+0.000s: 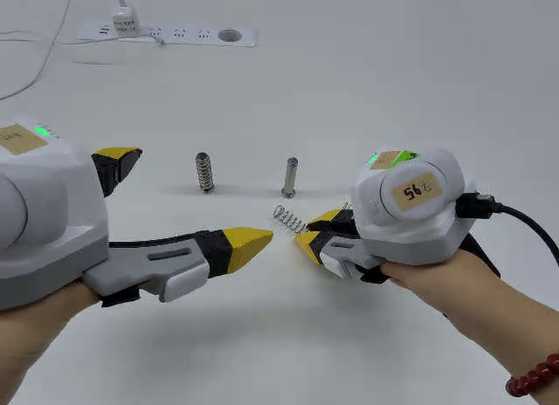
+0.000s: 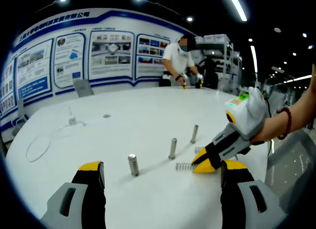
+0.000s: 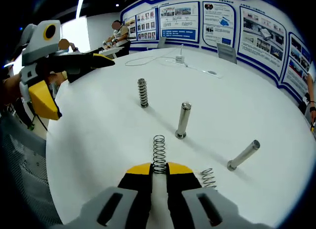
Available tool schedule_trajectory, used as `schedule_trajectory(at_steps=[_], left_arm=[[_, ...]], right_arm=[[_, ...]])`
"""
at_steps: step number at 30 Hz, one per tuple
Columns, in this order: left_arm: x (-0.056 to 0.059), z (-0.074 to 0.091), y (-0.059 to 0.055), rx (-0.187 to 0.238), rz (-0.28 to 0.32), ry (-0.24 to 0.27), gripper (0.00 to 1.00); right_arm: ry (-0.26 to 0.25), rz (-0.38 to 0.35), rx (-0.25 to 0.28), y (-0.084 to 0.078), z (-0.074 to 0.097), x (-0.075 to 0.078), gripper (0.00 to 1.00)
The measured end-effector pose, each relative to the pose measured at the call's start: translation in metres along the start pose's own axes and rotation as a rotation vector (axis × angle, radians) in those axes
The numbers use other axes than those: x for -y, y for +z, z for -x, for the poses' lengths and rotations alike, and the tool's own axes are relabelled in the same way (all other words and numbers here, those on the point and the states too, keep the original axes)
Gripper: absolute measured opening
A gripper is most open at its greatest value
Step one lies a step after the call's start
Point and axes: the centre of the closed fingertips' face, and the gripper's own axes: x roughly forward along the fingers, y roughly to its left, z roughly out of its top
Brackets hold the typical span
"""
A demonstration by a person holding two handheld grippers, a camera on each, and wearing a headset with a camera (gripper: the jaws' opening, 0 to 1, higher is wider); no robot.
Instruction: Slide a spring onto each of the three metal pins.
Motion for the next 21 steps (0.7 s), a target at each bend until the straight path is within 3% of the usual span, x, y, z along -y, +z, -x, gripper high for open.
schedule_trajectory(at_steps=[8,10,16,21], left_arm=[[0.003,0.0,0.002,0.0,0.025,-0.012,0.99],[0.004,0.001,0.002,-0.001,0.039,-0.019,0.98],[0.003,0.003,0.004,-0.001,0.063,-0.027,0.93],[0.0,0.003,0.009,0.002,0.105,-0.049,0.84]], right_arm=[[-0.009,-0.02,0.004,0.001,0.0,0.002,0.11],[-0.007,-0.035,0.041,0.007,0.002,0.001,0.11],[-0.006,-0.032,0.084,0.021,0.007,0.0,0.11],[0.019,-0.048,0.12,0.03,0.014,-0.008,0.11]])
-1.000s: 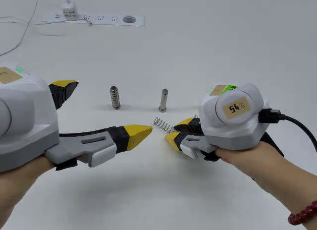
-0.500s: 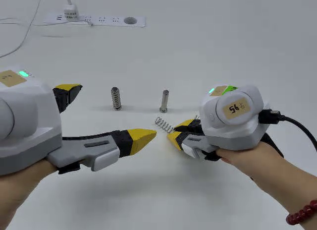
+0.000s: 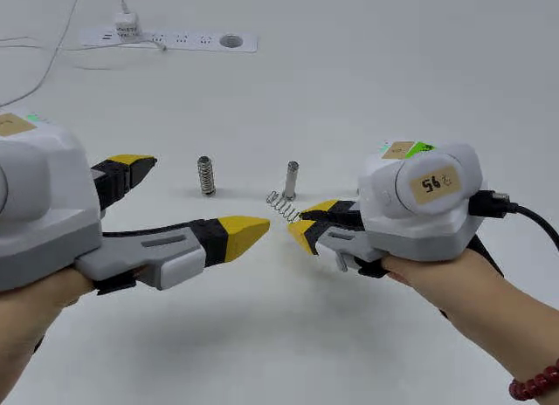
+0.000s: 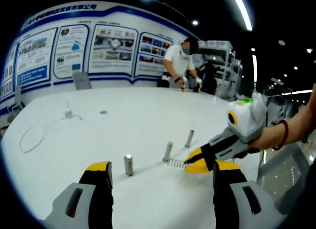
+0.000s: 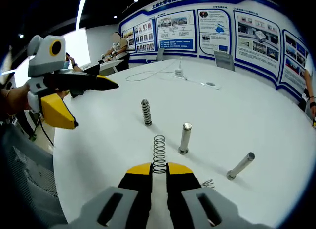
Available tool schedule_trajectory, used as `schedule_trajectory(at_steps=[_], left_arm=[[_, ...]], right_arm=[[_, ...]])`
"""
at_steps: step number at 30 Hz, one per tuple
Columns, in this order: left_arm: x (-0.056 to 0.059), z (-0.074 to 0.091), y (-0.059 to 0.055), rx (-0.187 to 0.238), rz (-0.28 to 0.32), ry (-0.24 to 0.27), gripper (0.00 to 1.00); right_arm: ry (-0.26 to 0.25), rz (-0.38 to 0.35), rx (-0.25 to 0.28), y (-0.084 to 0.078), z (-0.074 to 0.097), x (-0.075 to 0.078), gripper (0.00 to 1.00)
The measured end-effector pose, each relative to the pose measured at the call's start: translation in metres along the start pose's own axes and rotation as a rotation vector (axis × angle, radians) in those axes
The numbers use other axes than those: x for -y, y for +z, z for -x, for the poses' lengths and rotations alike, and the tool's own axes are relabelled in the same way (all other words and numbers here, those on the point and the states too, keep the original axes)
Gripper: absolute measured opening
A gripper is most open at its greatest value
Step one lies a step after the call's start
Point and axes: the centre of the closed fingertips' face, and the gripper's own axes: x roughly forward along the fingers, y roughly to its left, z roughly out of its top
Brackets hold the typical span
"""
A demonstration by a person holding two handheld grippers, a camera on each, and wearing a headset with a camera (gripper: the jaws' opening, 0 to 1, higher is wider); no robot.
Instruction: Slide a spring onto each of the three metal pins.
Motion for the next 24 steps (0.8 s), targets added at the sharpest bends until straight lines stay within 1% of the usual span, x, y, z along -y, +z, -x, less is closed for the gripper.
schedule_trajectory(at_steps=[1,2,3,4,7,8,12,14,16,18,19,20,21,23,24], left_arm=[[0.0,0.0,0.002,0.006,0.008,-0.003,0.83],[0.0,0.0,0.004,0.013,0.031,-0.011,0.79],[0.001,0.0,0.005,0.022,0.065,-0.027,0.75],[-0.001,-0.001,0.006,0.027,0.096,-0.028,0.72],[-0.003,-0.002,0.007,0.038,0.119,-0.035,0.69],[-0.002,-0.002,0.008,0.043,0.133,-0.04,0.68],[0.002,-0.002,0.011,0.074,0.218,-0.076,0.62],[0.004,-0.003,0.009,0.075,0.263,-0.091,0.55],[0.004,-0.003,0.007,0.072,0.281,-0.096,0.52],[0.007,-0.003,0.006,0.072,0.294,-0.111,0.47],[0.01,-0.003,0.006,0.076,0.312,-0.125,0.44],[0.01,-0.003,0.006,0.078,0.332,-0.127,0.41],[0.01,-0.003,0.005,0.083,0.345,-0.132,0.4],[0.011,-0.003,0.004,0.082,0.358,-0.132,0.39],[0.012,-0.003,0.004,0.079,0.363,-0.136,0.38]], right_arm=[[0.004,-0.007,0.01,0.002,0.001,-0.001,0.11],[0.008,-0.013,0.025,0.006,0.003,-0.003,0.11],[0.011,-0.013,0.035,0.009,0.004,-0.004,0.11],[0.013,-0.01,0.042,0.012,0.005,-0.005,0.11],[0.024,-0.002,0.065,0.019,0.009,-0.01,0.11],[0.025,0.0,0.072,0.021,0.01,-0.011,0.11],[0.049,0.015,0.115,0.031,0.015,-0.019,0.11],[0.06,0.011,0.126,0.034,0.017,-0.023,0.11],[0.068,0.01,0.138,0.036,0.019,-0.026,0.11],[0.08,0.009,0.154,0.039,0.02,-0.029,0.11],[0.088,0.008,0.164,0.042,0.022,-0.031,0.11],[0.097,0.007,0.171,0.043,0.022,-0.032,0.11],[0.116,-0.003,0.18,0.045,0.023,-0.036,0.11],[0.128,-0.009,0.191,0.047,0.023,-0.038,0.11],[0.138,-0.01,0.204,0.049,0.024,-0.041,0.11]])
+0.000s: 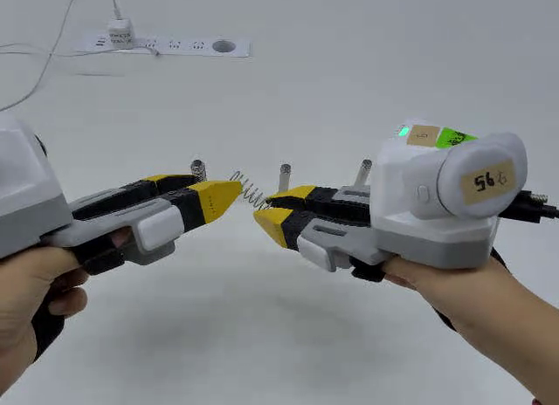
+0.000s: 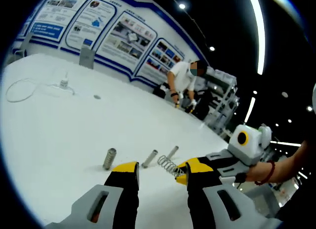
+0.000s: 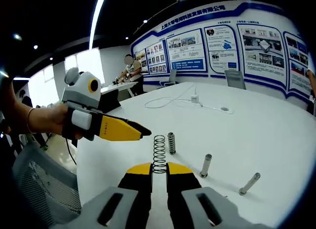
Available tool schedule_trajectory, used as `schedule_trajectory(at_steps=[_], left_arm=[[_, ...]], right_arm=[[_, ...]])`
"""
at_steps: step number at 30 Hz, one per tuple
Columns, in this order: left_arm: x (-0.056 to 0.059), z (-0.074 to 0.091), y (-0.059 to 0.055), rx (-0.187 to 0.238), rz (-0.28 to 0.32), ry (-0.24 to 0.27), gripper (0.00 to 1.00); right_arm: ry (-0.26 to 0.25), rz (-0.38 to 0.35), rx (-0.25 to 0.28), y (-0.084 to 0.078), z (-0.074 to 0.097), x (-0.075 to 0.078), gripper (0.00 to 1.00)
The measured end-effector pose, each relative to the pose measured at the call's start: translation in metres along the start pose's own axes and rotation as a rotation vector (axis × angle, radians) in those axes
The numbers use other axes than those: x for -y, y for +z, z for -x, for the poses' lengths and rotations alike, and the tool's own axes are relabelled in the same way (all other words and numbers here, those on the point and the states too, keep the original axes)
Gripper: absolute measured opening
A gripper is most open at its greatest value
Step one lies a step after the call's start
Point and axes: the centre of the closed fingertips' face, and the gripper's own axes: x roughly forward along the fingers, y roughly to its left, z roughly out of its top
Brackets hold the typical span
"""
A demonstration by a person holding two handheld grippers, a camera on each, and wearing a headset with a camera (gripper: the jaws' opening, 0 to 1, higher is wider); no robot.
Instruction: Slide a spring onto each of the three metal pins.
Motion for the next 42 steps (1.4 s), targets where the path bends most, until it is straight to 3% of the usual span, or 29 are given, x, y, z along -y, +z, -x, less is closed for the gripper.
schedule_trajectory(at_steps=[8,23,39,42], left_arm=[[0.005,-0.001,0.004,0.043,0.097,-0.031,0.31],[0.016,0.0,0.008,0.074,0.194,-0.102,0.15],[0.017,-0.001,0.011,0.083,0.198,-0.088,0.12],[0.016,-0.002,0.011,0.076,0.174,-0.074,0.11]], right_arm=[[0.068,0.011,0.034,0.008,0.0,-0.016,0.11],[0.089,-0.001,0.074,0.018,0.002,-0.02,0.11],[0.082,0.022,0.085,0.02,0.003,-0.02,0.12],[0.087,0.01,0.092,0.022,0.003,-0.022,0.18]])
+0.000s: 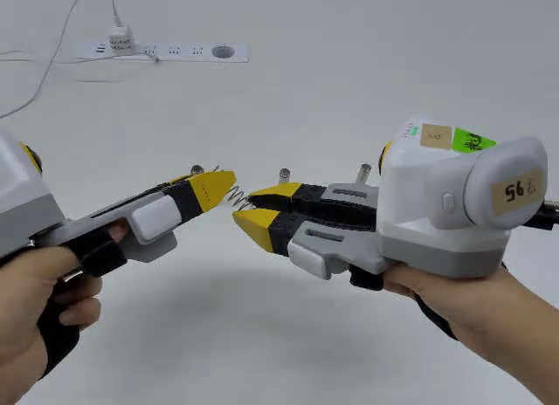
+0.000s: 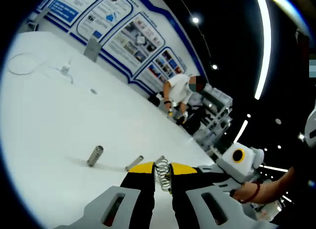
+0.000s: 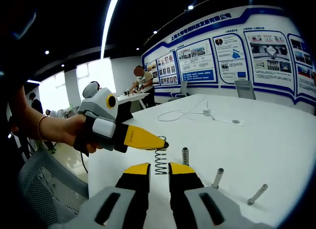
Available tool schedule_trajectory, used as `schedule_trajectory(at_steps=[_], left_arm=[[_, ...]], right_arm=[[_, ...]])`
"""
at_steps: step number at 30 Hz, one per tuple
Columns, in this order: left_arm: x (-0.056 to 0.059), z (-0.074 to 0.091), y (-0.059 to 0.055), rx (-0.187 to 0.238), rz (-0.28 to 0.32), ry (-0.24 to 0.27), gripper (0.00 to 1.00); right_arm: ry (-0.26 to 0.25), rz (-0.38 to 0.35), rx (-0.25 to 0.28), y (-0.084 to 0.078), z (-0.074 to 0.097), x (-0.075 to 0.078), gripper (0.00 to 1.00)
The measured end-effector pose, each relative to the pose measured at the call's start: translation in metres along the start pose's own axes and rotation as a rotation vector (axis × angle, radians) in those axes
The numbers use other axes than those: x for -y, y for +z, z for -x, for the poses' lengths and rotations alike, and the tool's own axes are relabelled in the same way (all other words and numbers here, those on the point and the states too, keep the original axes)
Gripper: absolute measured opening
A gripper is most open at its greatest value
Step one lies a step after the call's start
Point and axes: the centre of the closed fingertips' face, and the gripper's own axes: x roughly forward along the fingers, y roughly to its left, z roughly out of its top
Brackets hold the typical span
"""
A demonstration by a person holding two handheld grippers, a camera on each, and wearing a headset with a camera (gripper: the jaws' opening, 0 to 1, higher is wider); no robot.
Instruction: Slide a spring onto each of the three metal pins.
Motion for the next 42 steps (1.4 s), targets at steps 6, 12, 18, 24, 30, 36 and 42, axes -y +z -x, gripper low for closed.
schedule_trajectory(at_steps=[6,12,18,24,30,36,42], left_arm=[[0.001,-0.001,0.001,-0.01,-0.058,0.012,0.11],[0.002,-0.002,0.005,-0.015,-0.146,0.036,0.11],[0.006,-0.006,0.014,-0.006,-0.282,0.064,0.1],[0.016,-0.011,0.023,-0.004,-0.443,0.07,0.1],[0.023,-0.021,0.026,0.0,-0.531,0.061,0.1],[0.027,-0.033,0.028,-0.008,-0.653,0.058,0.1],[0.03,-0.044,0.027,-0.003,-0.693,0.045,0.1]], right_arm=[[-0.027,0.001,-0.013,-0.003,0.001,0.004,0.21],[-0.049,-0.009,-0.022,-0.005,0.004,0.009,0.24],[-0.086,-0.03,-0.03,-0.009,0.01,0.015,0.3],[-0.123,-0.039,-0.04,-0.015,0.02,0.022,0.34],[-0.158,-0.047,-0.057,-0.02,0.029,0.029,0.39],[-0.187,-0.077,-0.075,-0.024,0.039,0.036,0.43],[-0.212,-0.085,-0.083,-0.026,0.047,0.04,0.44]])
